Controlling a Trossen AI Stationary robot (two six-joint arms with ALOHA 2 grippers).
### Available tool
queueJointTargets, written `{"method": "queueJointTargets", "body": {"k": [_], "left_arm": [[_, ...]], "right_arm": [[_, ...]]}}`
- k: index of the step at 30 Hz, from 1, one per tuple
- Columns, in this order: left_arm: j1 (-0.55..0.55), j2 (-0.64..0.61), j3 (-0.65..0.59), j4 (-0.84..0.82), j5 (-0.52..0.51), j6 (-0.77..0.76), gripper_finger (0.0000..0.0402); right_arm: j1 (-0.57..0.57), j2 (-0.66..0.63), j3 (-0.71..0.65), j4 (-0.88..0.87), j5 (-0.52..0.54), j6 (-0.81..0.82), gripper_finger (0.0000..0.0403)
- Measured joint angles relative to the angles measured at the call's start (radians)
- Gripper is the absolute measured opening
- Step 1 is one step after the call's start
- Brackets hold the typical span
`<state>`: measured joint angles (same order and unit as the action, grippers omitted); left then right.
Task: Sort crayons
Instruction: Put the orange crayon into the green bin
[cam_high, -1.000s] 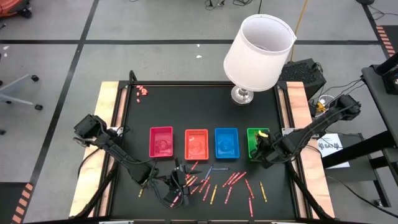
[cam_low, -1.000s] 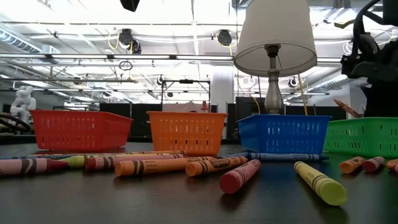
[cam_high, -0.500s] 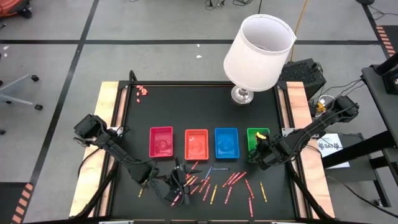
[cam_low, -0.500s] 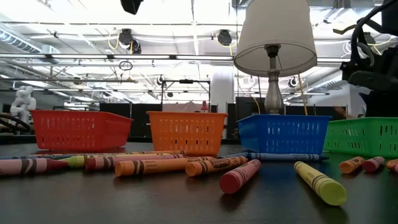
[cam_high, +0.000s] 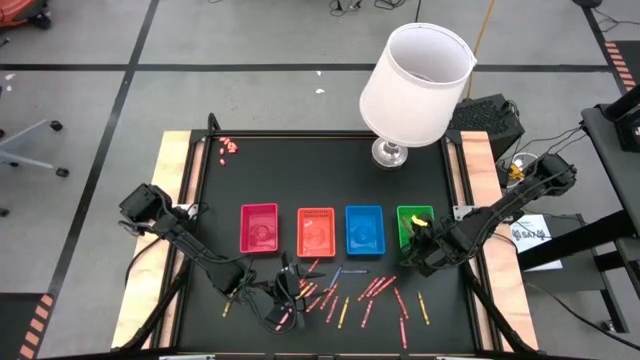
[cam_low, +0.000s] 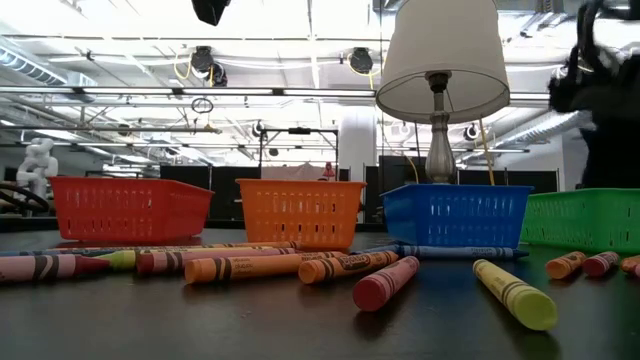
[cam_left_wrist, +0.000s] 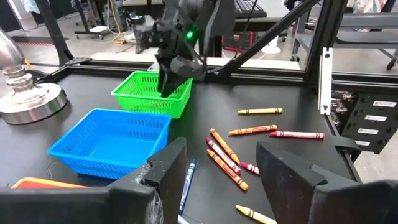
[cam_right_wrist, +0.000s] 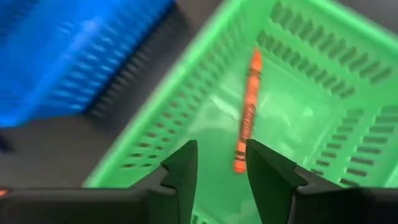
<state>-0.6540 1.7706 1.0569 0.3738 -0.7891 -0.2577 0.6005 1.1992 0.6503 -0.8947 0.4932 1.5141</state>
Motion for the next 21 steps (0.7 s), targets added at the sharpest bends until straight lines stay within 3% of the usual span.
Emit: {"method": "queueJointTargets", "body": {"k": [5,9,14,17,21], "left_arm": [[0.001,0.000,0.000,0.000,0.000,0.000,0.0196],[0.007,0.000,0.000,0.001,0.000,0.000,0.0196],[0.007,0.000,0.000,0.001,0.000,0.000,0.0196],[0.006,0.000,0.000,0.005,0.000,-0.001,0.0196],[0.008,0.000,0.000,0.000,0.000,-0.023,0.0196]], "right_arm": [[0.064,0.000,0.115,0.002,0.096,-0.147,0.0120],[0.134,0.000,0.163,0.239,0.166,-0.420,0.0119],[0.209,0.043,0.163,0.564,0.073,-0.759,0.0119],[0.239,0.108,0.161,0.592,0.011,-0.858,0.0119],[0.239,0.186,0.161,0.558,-0.042,-0.873,0.0119]]}}
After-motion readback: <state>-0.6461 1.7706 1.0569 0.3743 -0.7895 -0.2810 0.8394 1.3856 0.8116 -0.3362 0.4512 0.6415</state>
